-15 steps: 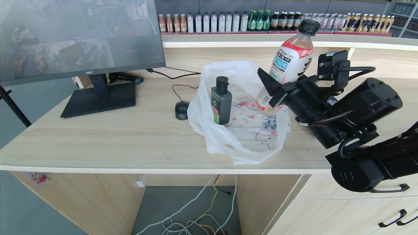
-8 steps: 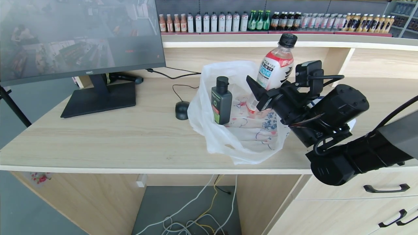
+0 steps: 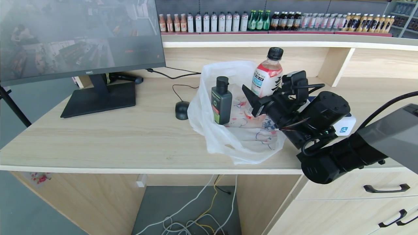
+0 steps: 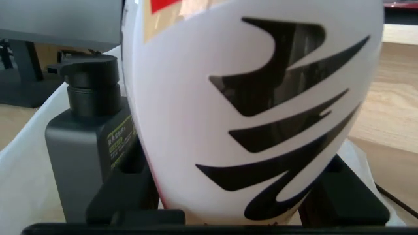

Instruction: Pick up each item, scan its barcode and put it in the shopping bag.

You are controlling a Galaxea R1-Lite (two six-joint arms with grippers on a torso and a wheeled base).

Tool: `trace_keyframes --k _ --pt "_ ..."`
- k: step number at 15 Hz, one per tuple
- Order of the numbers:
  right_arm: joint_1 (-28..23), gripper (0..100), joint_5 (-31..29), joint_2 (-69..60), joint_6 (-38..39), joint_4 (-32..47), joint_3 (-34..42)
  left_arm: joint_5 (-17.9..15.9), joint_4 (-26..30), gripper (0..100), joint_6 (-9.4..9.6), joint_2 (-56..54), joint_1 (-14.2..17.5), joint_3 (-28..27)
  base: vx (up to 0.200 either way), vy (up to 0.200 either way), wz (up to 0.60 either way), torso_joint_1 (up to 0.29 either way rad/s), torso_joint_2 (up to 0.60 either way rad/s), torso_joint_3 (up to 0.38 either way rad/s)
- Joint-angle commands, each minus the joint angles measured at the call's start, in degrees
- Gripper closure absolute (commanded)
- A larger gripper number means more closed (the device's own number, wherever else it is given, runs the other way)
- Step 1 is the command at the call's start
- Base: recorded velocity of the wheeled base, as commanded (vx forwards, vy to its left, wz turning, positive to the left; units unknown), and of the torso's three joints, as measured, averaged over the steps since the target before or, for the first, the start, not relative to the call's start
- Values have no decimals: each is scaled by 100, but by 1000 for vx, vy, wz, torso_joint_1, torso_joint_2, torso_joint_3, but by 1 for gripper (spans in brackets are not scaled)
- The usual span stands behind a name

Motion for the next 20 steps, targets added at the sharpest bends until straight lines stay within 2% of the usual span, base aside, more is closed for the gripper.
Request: trace_keyframes --k 1,20 --pt "6 100 0 44 -26 -10 -12 1 -2 0 2 -2 0 0 0 0 0 0 0 0" --pt "14 100 -27 290 1 -28 50 1 -2 0 2 -2 0 0 0 0 0 0 0 0"
